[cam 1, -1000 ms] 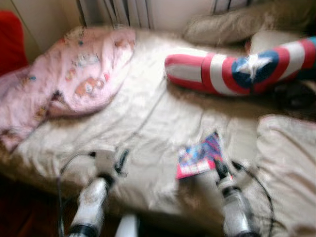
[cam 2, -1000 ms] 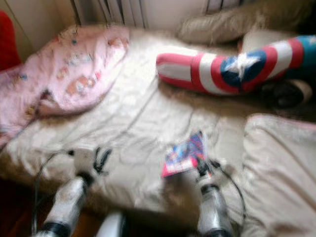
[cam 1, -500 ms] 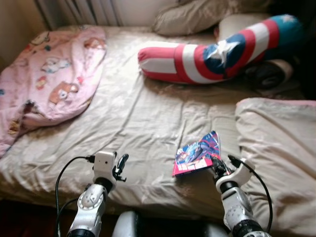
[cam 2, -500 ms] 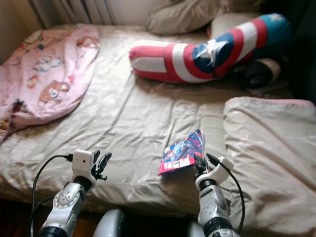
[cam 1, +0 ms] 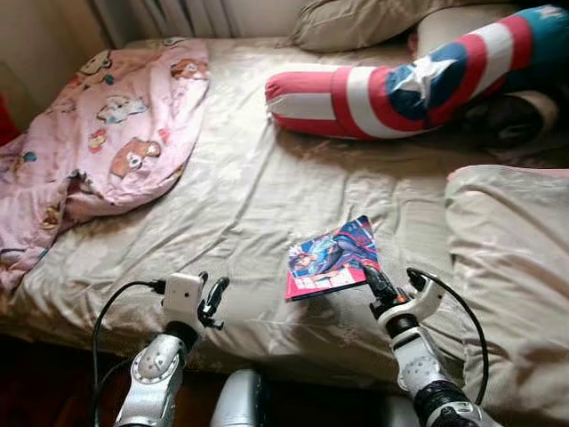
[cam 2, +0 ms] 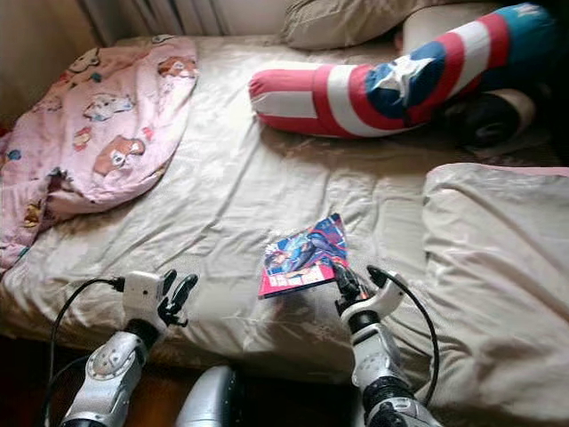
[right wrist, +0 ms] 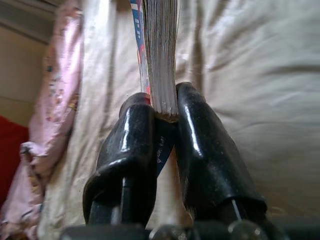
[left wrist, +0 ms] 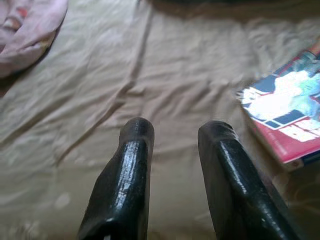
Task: Clean up the room
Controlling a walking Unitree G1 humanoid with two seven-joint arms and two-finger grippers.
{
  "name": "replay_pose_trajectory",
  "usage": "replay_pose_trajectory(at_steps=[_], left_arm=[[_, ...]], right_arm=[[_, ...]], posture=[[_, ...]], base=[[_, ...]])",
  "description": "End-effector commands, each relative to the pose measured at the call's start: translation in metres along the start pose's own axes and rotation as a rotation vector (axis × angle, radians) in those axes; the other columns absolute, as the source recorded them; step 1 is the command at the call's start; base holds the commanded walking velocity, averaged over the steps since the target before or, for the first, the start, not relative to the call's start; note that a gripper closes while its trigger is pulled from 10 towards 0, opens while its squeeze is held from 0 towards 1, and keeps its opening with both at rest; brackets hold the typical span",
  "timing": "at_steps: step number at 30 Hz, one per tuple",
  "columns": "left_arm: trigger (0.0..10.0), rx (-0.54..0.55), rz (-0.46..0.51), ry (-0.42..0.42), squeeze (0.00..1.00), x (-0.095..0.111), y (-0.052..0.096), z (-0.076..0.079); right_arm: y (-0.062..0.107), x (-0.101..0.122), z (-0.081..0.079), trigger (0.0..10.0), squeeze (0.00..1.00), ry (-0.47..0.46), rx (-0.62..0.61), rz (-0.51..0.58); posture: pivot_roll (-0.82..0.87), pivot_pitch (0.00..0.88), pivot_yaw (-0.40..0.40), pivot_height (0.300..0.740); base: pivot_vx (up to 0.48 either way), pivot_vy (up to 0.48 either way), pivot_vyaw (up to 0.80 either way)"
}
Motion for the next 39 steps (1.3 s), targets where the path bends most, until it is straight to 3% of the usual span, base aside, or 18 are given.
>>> replay_pose_trajectory(at_steps=[1,9,13,19,39], left_arm=[[10.0,-0.014,-0.03,-0.024,0.0,-0.002,0.008,-0.001],[10.0,-0.009,-0.059,-0.034,0.0,-0.005,0.026,-0.003],[10.0,-0.01,-0.077,-0.039,0.0,-0.005,0.035,-0.003],[10.0,-0.001,-0.106,-0.037,0.0,-0.008,0.041,-0.004],[10.0,0.016,-0.15,-0.033,0.0,-0.013,0.045,-0.001]], right_arm=[[0.003,-0.009,0.003,10.0,0.0,0.008,-0.027,-0.043],[0.01,-0.015,0.019,10.0,0.0,-0.005,-0.156,-0.07],[0.017,-0.017,0.034,10.0,0.0,-0.04,-0.293,-0.081],[0.025,-0.02,0.045,10.0,0.0,-0.022,-0.377,-0.097],[0.034,-0.035,0.05,10.0,0.0,-0.032,-0.461,-0.152]], posture=[[0.17,0.237,0.114,0.636],[0.19,0.281,0.124,0.636],[0.21,0.311,0.133,0.636],[0.21,0.324,0.135,0.636],[0.2,0.33,0.128,0.636]], base=[[0.0,0.0,0.0],[0.0,0.0,0.0],[0.0,0.0,0.0],[0.0,0.0,0.0],[0.0,0.0,0.0]])
Point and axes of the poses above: a point about 5 cm out from each wrist's last joint towards the gripper, its own y axis pointing back from the gripper into the wrist, its own x axis along the axis of the wrist's last joint, z = x × y, the point moved 2 cm from there along -y, pointing out of the wrist towards the gripper, and after that the axes turned 12 degrees about y, right-handed, at the moved point
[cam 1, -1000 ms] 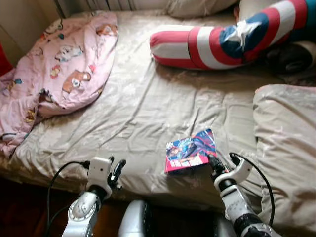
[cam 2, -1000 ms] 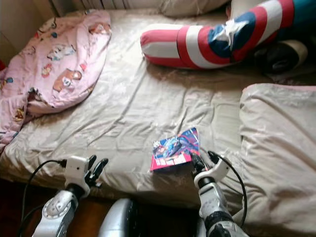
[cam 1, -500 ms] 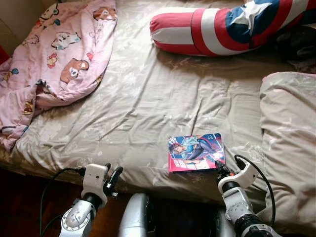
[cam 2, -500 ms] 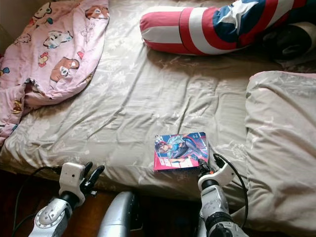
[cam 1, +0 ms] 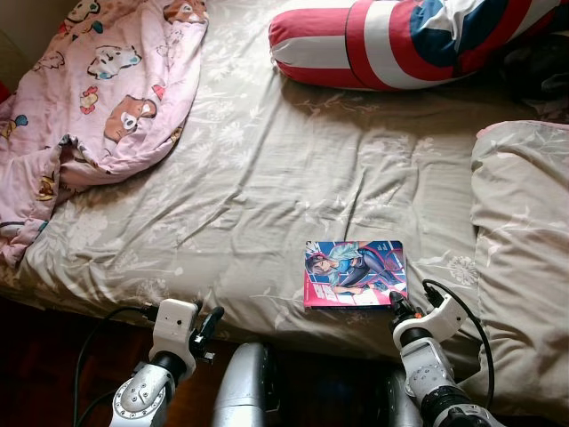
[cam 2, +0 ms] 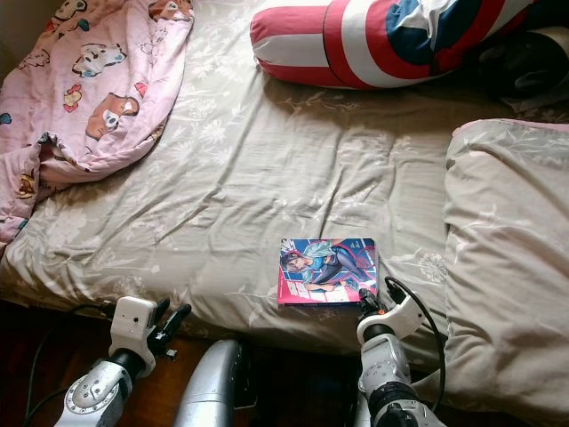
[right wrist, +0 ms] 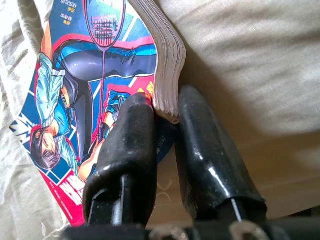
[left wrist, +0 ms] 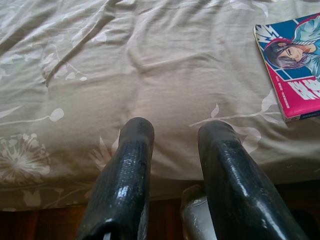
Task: Clean up the room
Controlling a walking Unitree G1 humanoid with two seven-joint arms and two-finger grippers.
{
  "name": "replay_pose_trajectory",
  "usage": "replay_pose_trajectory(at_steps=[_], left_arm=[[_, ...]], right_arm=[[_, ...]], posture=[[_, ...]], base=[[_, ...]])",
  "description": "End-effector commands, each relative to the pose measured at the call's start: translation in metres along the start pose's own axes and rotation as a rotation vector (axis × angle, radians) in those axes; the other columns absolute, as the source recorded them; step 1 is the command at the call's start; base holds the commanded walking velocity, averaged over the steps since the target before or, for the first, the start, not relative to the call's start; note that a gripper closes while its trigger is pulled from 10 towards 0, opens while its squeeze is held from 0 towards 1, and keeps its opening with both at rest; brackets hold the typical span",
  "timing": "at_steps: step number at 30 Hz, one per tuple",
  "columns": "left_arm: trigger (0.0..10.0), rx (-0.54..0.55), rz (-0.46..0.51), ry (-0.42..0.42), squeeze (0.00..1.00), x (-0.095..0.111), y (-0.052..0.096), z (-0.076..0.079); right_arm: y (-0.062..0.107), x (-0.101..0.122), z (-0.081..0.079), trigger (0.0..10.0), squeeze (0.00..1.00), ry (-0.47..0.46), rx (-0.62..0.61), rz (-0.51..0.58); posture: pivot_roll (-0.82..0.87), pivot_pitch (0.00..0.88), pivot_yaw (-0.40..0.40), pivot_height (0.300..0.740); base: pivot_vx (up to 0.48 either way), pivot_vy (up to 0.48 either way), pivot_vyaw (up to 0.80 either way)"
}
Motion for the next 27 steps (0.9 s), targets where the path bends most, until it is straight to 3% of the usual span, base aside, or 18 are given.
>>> replay_pose_trajectory(at_steps=[1,3,4,5,6,9,10,11,20,21,22,23,27], left_arm=[[10.0,0.023,-0.037,-0.012,0.0,-0.007,0.006,-0.005],[10.0,0.022,-0.036,-0.011,0.0,-0.007,0.006,-0.004],[10.0,0.022,-0.035,-0.01,0.0,-0.007,0.006,-0.004],[10.0,0.022,-0.035,-0.01,0.0,-0.007,0.005,-0.004],[10.0,0.022,-0.035,-0.01,0.0,-0.007,0.005,-0.004],[10.0,0.022,-0.036,-0.009,0.0,-0.007,0.004,-0.004],[10.0,0.022,-0.035,-0.009,0.0,-0.007,0.004,-0.003],[10.0,0.022,-0.034,-0.009,0.0,-0.007,0.004,-0.003],[10.0,0.017,-0.028,-0.008,0.0,-0.006,-0.002,0.0],[10.0,0.017,-0.027,-0.008,0.0,-0.006,-0.002,0.0],[10.0,0.017,-0.027,-0.007,0.0,-0.006,-0.002,0.0],[10.0,0.017,-0.027,-0.008,0.0,-0.005,-0.002,-0.001],[10.0,0.022,-0.027,-0.011,0.0,-0.005,-0.003,-0.003]], right_arm=[[0.013,-0.026,0.025,10.0,0.0,0.01,-0.114,-0.093],[0.013,-0.027,0.025,10.0,0.0,0.006,-0.112,-0.094],[0.014,-0.027,0.025,10.0,0.36,0.006,-0.109,-0.095],[0.014,-0.028,0.025,10.0,0.36,0.005,-0.108,-0.095],[0.014,-0.028,0.025,10.0,1.0,0.008,-0.11,-0.098],[0.014,-0.027,0.028,10.0,1.0,0.009,-0.123,-0.101],[0.014,-0.027,0.028,10.0,0.88,0.009,-0.126,-0.1],[0.015,-0.027,0.029,10.0,0.0,0.012,-0.131,-0.101],[0.016,-0.026,0.035,10.0,0.0,0.022,-0.166,-0.105],[0.016,-0.026,0.035,10.0,0.38,0.018,-0.161,-0.104],[0.015,-0.026,0.034,10.0,0.38,0.018,-0.158,-0.104],[0.015,-0.025,0.034,10.0,1.0,0.02,-0.156,-0.104],[0.015,-0.026,0.034,10.0,1.0,0.028,-0.16,-0.109]], posture=[[0.2,0.332,0.129,0.636],[0.2,0.332,0.129,0.636],[0.2,0.332,0.129,0.636],[0.2,0.332,0.129,0.636],[0.2,0.33,0.128,0.636],[0.2,0.327,0.127,0.636],[0.2,0.327,0.127,0.636],[0.2,0.325,0.126,0.636],[0.19,0.305,0.123,0.636],[0.19,0.303,0.123,0.636],[0.19,0.303,0.123,0.636],[0.19,0.304,0.122,0.636],[0.18,0.302,0.121,0.636]], base=[[0.0,0.0,0.0],[0.0,0.0,0.0],[0.0,0.0,0.0],[0.0,0.0,0.0],[0.0,0.0,0.0],[0.0,0.0,0.0],[0.0,0.0,0.0],[0.0,0.0,0.0],[0.0,0.0,0.0],[0.0,0.0,0.0],[0.0,0.0,0.0],[0.0,0.0,0.0],[0.0,0.0,0.0]])
Point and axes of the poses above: a point about 5 cm out from each wrist's last joint towards the gripper, its own y axis pointing back from the gripper into the wrist, its own x axis along the axis of the wrist's last joint, z = x × y, the point moved 2 cm from there along -y, pointing out of the wrist towards the gripper, and after that the axes turned 12 degrees about y, right-handed, at the moved point
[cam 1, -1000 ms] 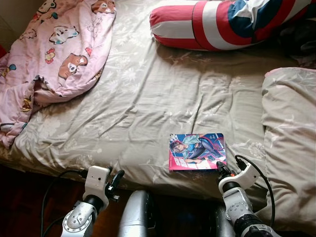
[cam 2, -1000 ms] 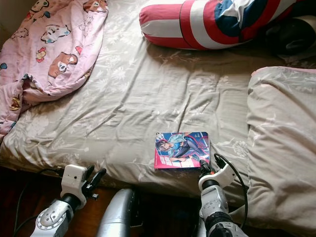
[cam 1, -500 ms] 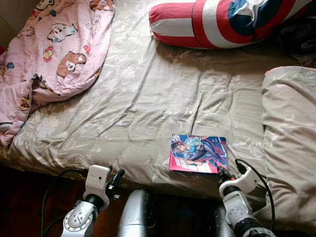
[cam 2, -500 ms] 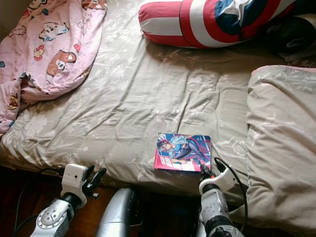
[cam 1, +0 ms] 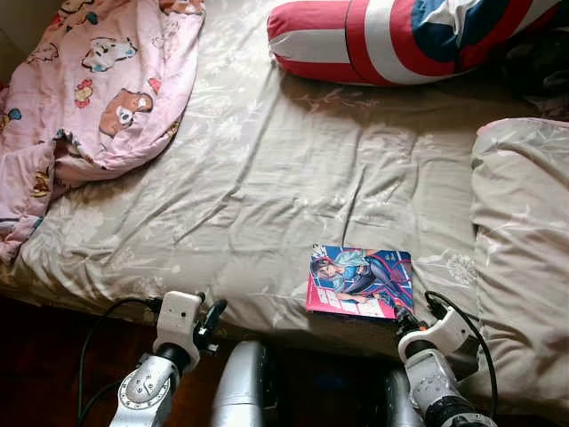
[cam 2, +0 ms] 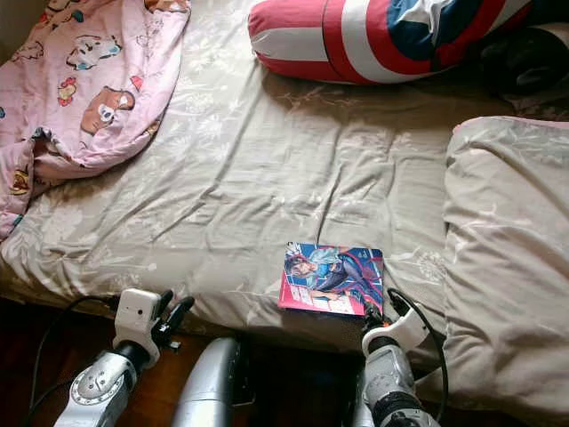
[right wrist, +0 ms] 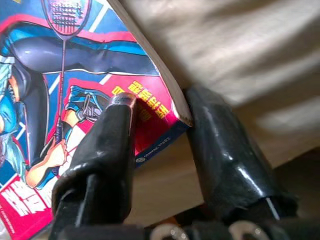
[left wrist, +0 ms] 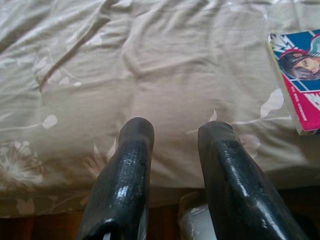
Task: Clean up the room
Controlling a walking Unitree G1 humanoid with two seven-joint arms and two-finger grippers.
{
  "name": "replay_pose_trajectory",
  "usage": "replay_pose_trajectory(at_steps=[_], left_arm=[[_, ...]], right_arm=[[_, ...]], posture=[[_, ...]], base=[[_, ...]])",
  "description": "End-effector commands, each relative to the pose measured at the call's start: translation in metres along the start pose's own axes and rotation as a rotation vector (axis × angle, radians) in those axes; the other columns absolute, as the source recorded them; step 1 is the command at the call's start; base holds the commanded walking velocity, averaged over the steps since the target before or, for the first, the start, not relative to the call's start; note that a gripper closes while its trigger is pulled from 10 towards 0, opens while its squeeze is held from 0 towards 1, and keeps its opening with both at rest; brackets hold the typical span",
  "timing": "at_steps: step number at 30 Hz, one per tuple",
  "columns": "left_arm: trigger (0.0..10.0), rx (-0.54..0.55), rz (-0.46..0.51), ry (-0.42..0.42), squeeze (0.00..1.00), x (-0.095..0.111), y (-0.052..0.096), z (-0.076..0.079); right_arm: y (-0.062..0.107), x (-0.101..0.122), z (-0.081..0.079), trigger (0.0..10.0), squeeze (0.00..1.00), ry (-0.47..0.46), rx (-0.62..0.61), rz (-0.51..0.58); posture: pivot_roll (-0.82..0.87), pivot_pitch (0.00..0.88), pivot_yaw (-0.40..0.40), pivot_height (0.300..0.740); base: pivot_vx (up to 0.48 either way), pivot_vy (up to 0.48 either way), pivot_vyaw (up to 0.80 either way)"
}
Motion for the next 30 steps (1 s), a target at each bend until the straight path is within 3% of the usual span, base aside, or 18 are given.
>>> replay_pose_trajectory(at_steps=[1,14,23,24,26,27,30], left_arm=[[10.0,0.024,-0.037,-0.007,0.0,-0.009,0.005,-0.005],[10.0,0.024,-0.029,-0.002,0.0,-0.009,-0.002,-0.003],[10.0,0.019,-0.016,-0.003,0.0,-0.007,-0.01,-0.001],[10.0,0.017,-0.014,-0.002,0.0,-0.007,-0.012,0.0],[10.0,0.017,-0.014,-0.002,0.0,-0.007,-0.013,0.0],[10.0,0.015,-0.011,-0.001,0.0,-0.006,-0.015,0.001],[10.0,0.011,-0.006,0.001,0.0,-0.006,-0.018,0.003]], right_arm=[[0.006,-0.018,0.012,10.0,1.0,-0.013,-0.054,-0.061],[0.008,-0.022,0.012,10.0,1.0,-0.031,-0.061,-0.057],[0.007,-0.014,0.011,10.0,1.0,-0.061,-0.03,0.011],[0.008,-0.013,0.011,10.0,0.88,-0.058,-0.026,0.02],[0.008,-0.012,0.011,10.0,0.88,-0.056,-0.025,0.023],[0.008,-0.011,0.013,10.0,0.0,-0.054,-0.02,0.036],[0.009,-0.008,0.016,10.0,0.0,-0.06,-0.015,0.06]], posture=[[0.19,0.301,0.12,0.636],[0.17,0.286,0.111,0.636],[0.14,0.259,0.1,0.636],[0.13,0.252,0.097,0.636],[0.13,0.249,0.096,0.636],[0.12,0.241,0.093,0.636],[0.11,0.229,0.091,0.636]], base=[[0.0,0.0,0.0],[0.0,0.0,0.0],[0.0,0.0,0.0],[0.0,0.0,0.0],[0.0,0.0,0.0],[0.0,0.0,0.0],[0.0,0.0,0.0]])
Point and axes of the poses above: a point about 5 cm out from each wrist's last joint towards the gripper, its own y axis pointing back from the gripper into the wrist, its own x axis along the axis of the wrist's last joint, z = x × y, the point moved 2 cm from there along -y, pointing out of the wrist towards the gripper, and after that the axes turned 12 degrees about y, right-handed, at the moved point
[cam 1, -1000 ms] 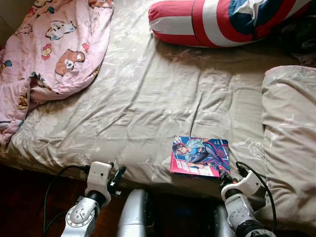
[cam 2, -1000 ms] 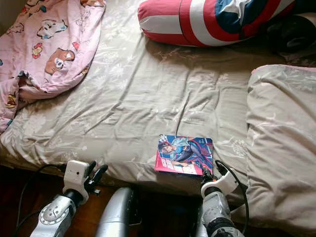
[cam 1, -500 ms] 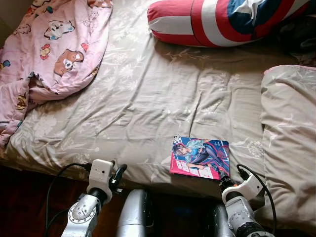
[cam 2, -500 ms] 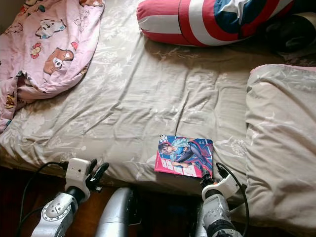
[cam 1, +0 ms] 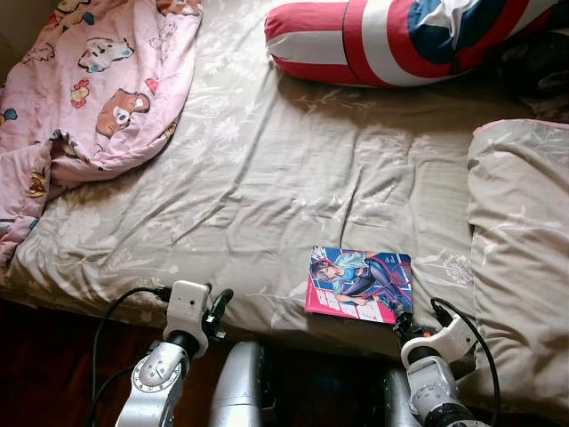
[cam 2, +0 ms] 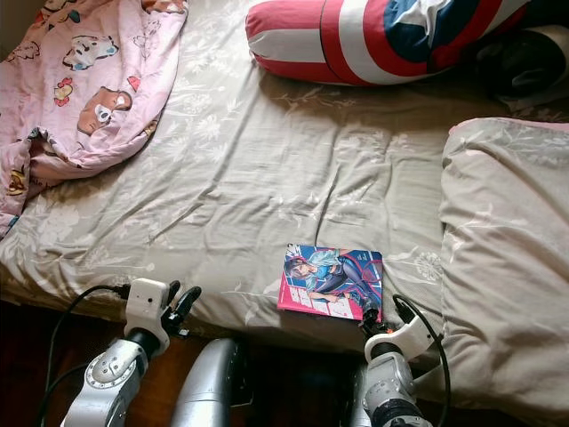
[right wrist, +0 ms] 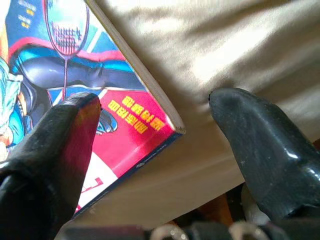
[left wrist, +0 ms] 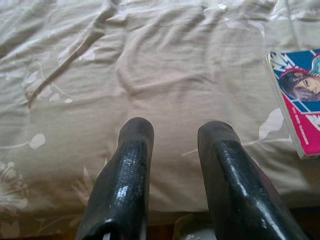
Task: Clean up the room
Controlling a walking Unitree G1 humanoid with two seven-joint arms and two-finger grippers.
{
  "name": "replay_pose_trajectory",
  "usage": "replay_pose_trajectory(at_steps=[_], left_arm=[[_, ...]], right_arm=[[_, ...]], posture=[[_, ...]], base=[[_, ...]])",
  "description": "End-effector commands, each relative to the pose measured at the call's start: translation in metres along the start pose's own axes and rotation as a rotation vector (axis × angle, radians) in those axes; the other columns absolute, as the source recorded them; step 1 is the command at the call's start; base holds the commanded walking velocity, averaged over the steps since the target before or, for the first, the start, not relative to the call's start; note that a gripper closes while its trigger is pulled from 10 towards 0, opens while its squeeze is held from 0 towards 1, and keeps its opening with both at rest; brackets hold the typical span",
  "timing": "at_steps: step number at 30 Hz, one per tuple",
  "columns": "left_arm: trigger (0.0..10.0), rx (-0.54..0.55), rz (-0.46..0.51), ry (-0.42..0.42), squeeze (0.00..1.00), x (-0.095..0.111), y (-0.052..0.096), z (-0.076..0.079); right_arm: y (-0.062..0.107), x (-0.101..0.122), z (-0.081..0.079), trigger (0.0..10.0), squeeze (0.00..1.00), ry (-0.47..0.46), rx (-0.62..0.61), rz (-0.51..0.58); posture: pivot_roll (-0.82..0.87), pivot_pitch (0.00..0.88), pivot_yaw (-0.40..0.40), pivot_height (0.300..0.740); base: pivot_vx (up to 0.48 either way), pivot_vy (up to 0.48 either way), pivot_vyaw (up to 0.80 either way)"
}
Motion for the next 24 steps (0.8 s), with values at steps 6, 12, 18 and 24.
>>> replay_pose_trajectory(at_steps=[6,12,18,24], left_arm=[[10.0,0.01,-0.039,-0.008,0.0,-0.013,-0.001,-0.002],[10.0,0.022,-0.031,-0.001,0.0,-0.013,-0.012,-0.003],[10.0,0.048,-0.031,0.042,0.0,-0.018,-0.019,-0.002],[10.0,0.1,-0.041,0.111,0.0,-0.023,-0.021,-0.006]], right_arm=[[0.007,-0.006,0.012,10.0,0.0,-0.017,-0.016,0.02],[0.009,0.014,0.001,10.0,0.0,0.234,0.078,0.16],[0.008,0.03,-0.029,10.0,0.0,0.432,0.225,0.253],[0.006,0.041,-0.024,10.0,0.0,0.512,0.176,0.283]], posture=[[0.09,0.203,0.086,0.636],[0.06,0.142,0.071,0.636],[0.03,0.093,0.057,0.636],[0.02,0.056,0.048,0.646]], base=[[0.0,0.0,0.0],[0.0,0.0,0.0],[0.0,0.0,0.0],[0.0,0.0,0.0]])
Point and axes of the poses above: a point about 5 cm out from each wrist's last joint towards the gripper, its own y axis pointing back from the gripper into the wrist, its own x axis along the axis of the wrist's last joint, z = x × y, the point moved 2 cm from there along -y, pointing out of the wrist towards the gripper, and after that the axes turned 12 degrees about y, right-handed, at the moved point
